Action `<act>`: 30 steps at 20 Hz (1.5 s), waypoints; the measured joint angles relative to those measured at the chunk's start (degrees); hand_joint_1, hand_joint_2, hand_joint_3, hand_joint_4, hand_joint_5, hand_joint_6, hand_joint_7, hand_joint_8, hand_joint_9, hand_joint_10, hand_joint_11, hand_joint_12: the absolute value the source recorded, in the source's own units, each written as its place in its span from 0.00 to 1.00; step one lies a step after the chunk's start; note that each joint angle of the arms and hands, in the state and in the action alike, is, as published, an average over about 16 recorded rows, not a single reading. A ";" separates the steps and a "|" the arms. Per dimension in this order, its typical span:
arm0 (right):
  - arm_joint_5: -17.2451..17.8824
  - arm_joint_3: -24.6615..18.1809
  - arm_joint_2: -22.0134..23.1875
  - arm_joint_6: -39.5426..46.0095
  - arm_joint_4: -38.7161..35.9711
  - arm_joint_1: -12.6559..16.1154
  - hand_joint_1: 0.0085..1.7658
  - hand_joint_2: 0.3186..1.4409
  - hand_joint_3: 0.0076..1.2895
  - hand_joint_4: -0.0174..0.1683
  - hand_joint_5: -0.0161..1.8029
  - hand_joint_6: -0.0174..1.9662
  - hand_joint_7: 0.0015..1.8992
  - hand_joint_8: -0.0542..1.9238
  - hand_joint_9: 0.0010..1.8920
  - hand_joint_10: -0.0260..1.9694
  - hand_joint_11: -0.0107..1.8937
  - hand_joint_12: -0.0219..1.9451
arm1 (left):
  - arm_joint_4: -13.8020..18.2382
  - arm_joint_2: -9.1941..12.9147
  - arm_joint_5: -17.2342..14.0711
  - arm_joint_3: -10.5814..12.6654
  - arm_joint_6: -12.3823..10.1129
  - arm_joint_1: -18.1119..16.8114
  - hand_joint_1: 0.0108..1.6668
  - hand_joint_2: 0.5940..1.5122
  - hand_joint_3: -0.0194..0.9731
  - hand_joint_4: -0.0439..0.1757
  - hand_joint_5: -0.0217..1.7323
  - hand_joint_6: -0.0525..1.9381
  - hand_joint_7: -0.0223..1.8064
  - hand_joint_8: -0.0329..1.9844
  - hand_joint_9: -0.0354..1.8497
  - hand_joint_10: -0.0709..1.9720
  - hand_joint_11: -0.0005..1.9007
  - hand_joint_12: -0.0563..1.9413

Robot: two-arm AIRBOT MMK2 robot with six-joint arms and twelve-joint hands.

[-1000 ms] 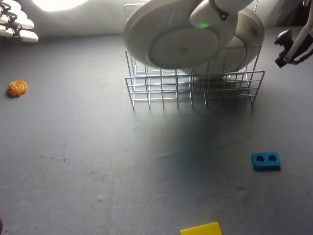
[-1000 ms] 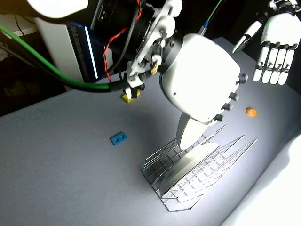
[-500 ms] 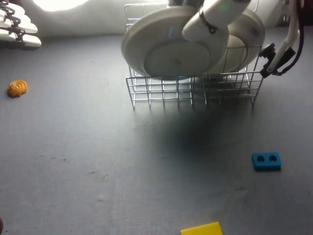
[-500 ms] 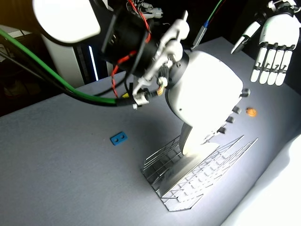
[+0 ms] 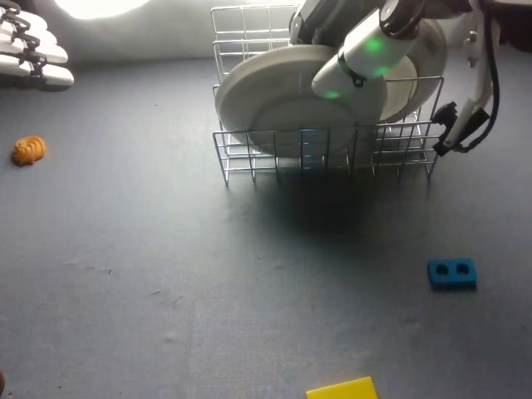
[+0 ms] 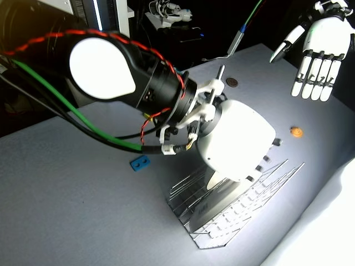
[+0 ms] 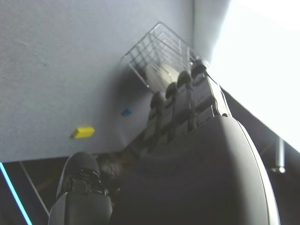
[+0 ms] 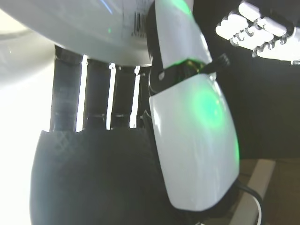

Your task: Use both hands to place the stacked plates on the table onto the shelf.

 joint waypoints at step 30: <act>3.03 -7.32 7.19 -20.75 0.73 6.98 0.65 0.61 0.00 0.08 0.50 0.04 0.52 0.04 0.53 0.04 0.32 0.56 | -0.34 -0.39 -2.79 -7.84 -1.64 3.17 0.01 0.61 0.04 0.20 0.05 0.04 0.03 0.02 0.03 0.04 0.01 0.03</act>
